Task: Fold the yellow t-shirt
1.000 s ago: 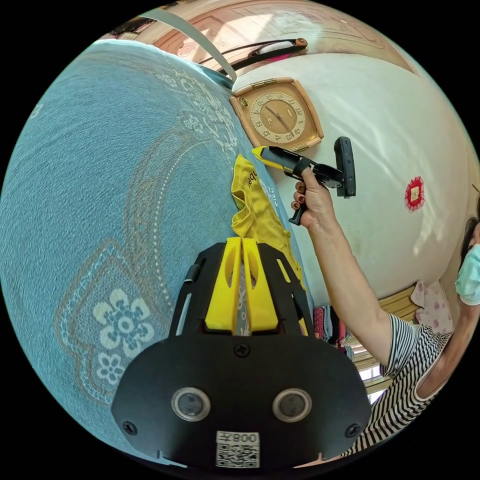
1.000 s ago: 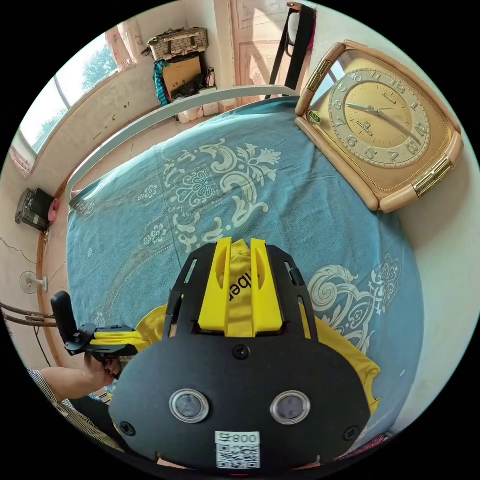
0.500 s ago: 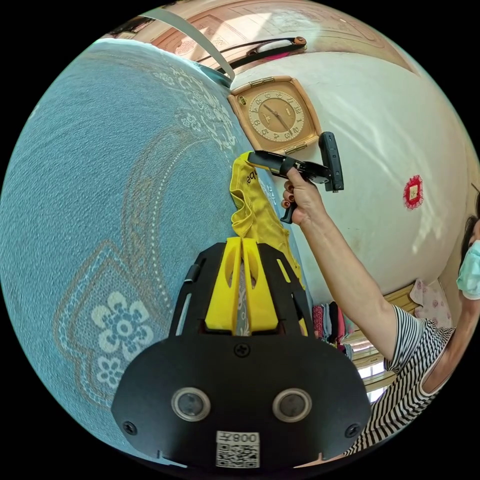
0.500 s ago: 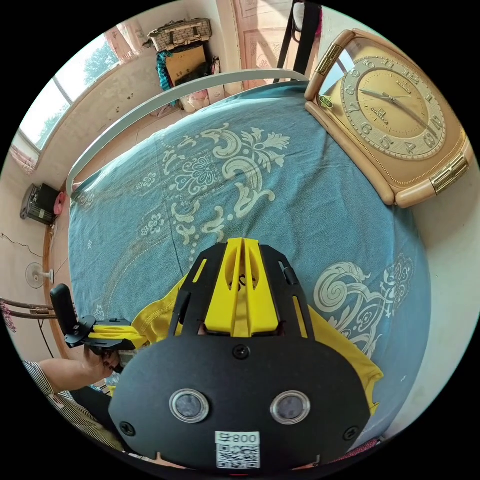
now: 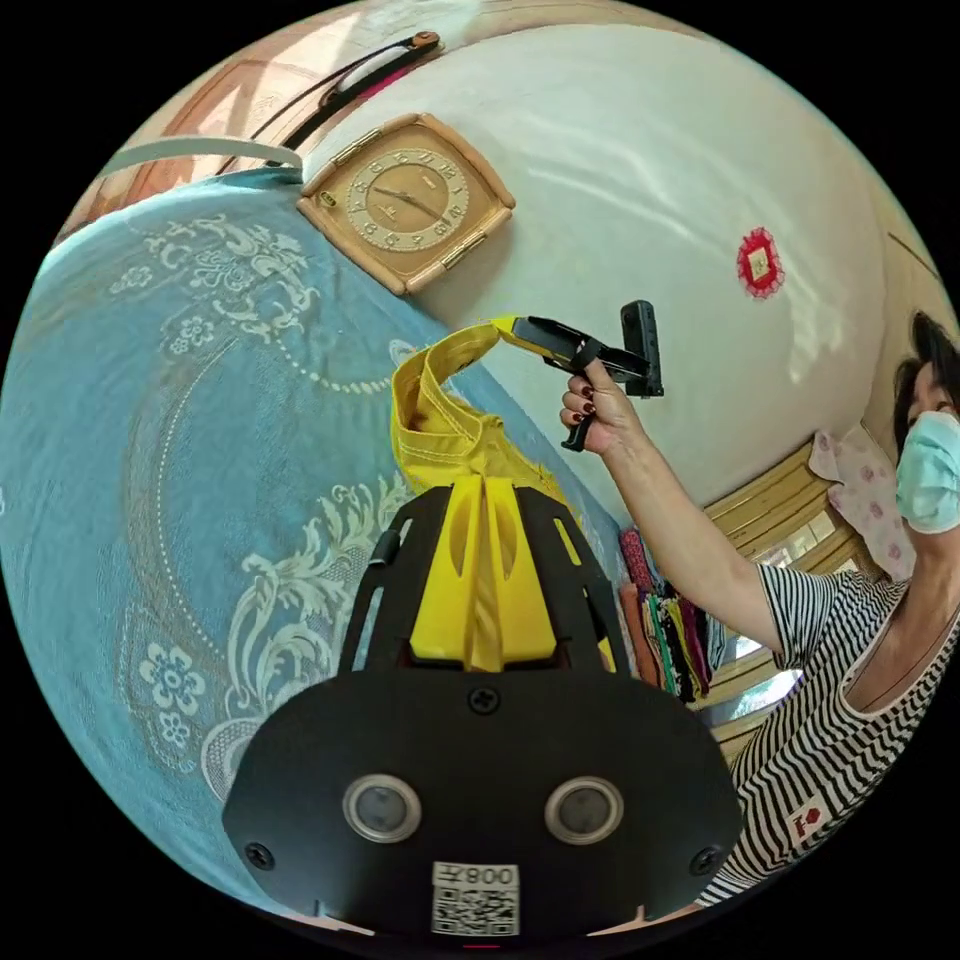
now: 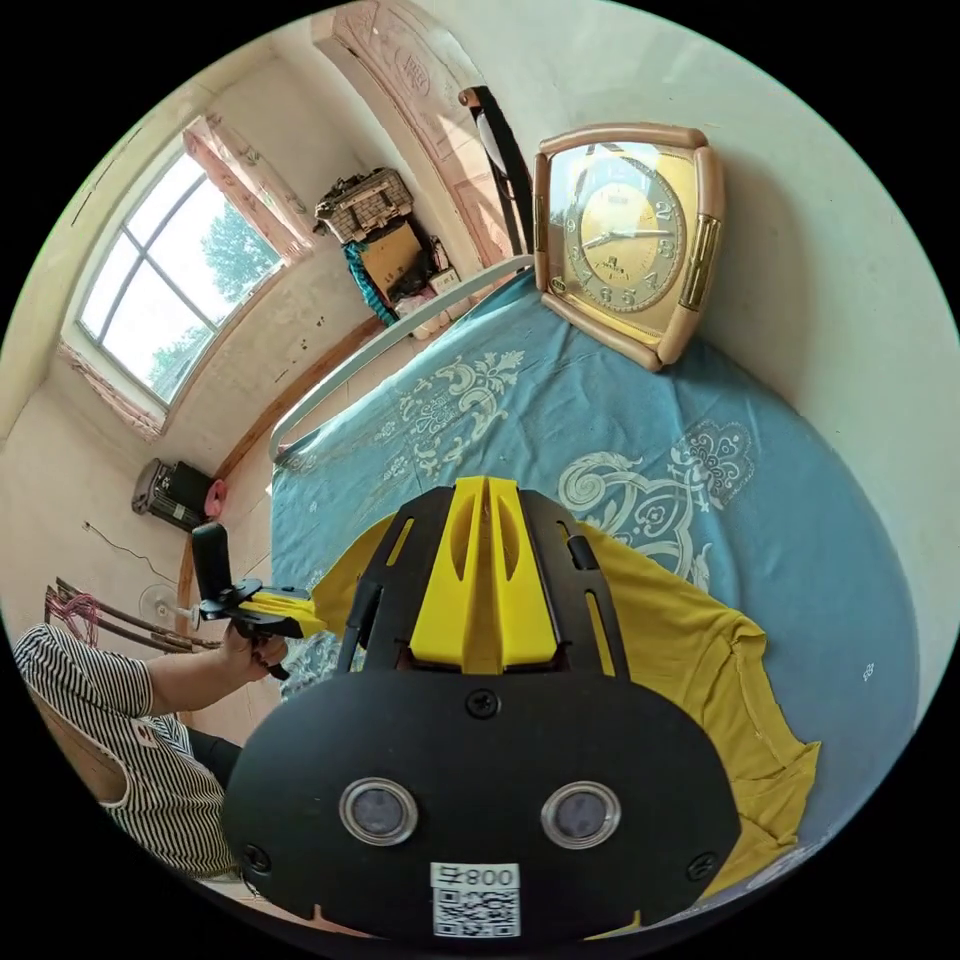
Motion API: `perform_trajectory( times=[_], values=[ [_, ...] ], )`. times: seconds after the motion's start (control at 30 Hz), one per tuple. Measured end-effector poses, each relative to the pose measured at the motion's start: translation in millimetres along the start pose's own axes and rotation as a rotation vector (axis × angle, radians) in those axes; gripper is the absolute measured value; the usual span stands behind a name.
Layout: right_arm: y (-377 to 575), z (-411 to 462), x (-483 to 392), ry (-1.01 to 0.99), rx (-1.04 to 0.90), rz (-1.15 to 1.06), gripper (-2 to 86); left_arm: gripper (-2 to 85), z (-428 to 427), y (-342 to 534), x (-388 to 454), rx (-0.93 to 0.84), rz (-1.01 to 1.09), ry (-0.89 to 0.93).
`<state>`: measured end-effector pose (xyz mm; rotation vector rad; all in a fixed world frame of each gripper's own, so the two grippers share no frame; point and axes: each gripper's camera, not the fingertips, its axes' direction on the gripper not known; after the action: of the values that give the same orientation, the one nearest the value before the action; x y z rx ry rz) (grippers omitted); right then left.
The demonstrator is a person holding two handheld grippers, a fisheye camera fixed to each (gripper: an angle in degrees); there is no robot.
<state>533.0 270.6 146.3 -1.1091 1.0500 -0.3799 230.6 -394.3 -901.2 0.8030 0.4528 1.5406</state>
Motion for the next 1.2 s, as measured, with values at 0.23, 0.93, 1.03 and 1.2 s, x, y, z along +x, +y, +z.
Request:
perform_trajectory(
  times=[0.23,0.93,1.03,1.2],
  values=[
    [108,-63,109,-0.031,0.016,0.146,0.5,0.3,113,2,143,-0.270,0.348,-0.155],
    [269,-48,232,-0.209,-0.006,0.337,0.6,3.2,304,36,270,-0.583,0.619,-0.411],
    [264,-47,196,-0.138,-0.024,0.243,1.0,5.5,294,20,278,-0.484,0.565,-0.362],
    [253,-17,150,0.112,-0.114,0.153,2.3,6.6,333,-7,267,-0.474,0.456,-0.385]
  ],
)
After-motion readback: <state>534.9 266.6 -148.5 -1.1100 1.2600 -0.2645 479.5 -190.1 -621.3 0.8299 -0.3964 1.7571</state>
